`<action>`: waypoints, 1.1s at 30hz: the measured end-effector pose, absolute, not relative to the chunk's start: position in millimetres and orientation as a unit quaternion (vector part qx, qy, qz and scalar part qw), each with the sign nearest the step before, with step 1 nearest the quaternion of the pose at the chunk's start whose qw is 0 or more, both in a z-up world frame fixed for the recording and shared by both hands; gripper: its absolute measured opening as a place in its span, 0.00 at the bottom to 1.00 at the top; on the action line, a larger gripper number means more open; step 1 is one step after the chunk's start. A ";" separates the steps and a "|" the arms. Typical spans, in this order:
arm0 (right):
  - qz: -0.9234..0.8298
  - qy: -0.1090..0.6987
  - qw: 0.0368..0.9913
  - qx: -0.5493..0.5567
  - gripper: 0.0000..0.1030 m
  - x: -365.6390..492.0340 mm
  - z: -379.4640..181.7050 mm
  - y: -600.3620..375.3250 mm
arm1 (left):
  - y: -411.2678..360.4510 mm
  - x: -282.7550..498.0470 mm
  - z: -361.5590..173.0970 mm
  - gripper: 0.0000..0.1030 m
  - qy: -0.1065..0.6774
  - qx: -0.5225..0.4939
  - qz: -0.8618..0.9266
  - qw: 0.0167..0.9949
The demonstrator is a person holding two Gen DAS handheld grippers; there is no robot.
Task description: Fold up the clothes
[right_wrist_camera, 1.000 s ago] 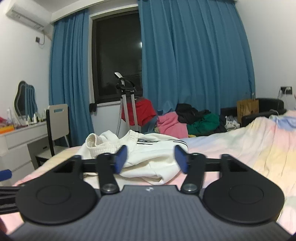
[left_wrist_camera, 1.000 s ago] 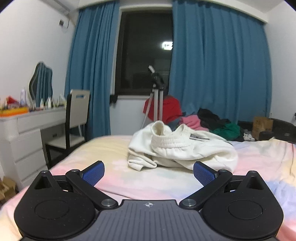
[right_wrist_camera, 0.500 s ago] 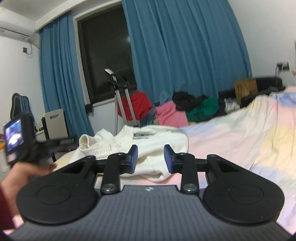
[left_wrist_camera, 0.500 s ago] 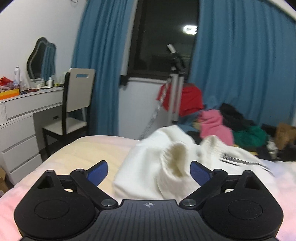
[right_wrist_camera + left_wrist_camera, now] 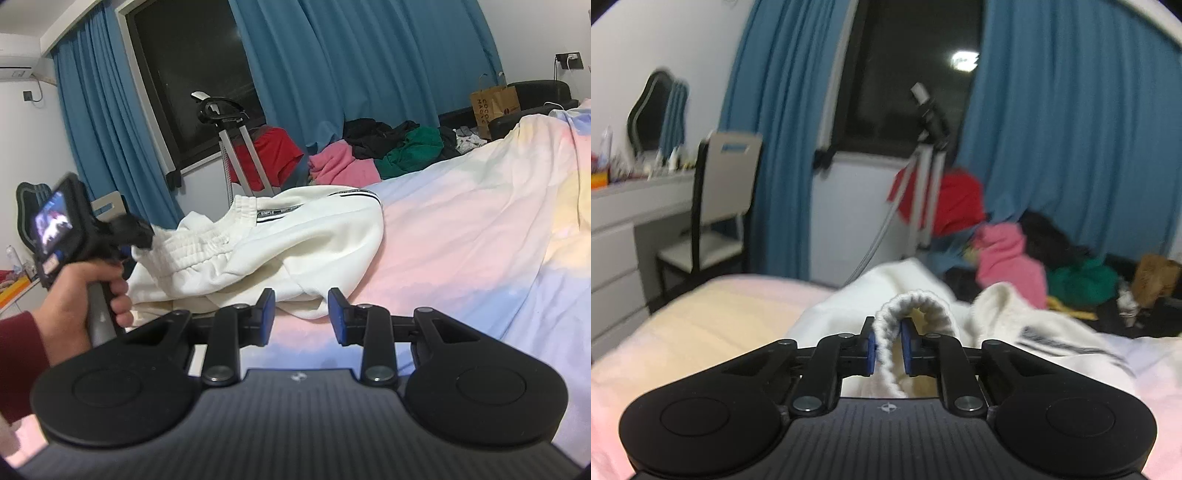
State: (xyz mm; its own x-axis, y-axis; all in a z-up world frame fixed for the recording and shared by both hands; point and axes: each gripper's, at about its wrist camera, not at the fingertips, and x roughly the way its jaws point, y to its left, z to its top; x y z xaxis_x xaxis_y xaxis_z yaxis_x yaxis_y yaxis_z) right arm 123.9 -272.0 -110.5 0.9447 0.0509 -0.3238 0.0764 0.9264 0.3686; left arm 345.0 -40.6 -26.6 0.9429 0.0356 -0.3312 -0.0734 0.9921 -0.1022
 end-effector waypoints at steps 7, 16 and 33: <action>-0.019 0.134 0.975 0.176 0.34 106.7 -101.4 -265.4 | -34.7 227.6 -0.1 0.12 0.131 -0.042 -0.039 0.990; -0.006 0.127 0.982 0.140 0.34 73.9 -80.7 -250.0 | 17.7 86.8 -10.4 0.07 0.218 -0.070 -0.079 0.970; 0.139 0.223 0.964 0.038 0.67 102.1 -48.8 -165.1 | 30.6 63.7 -94.5 0.40 0.348 -0.145 0.004 0.926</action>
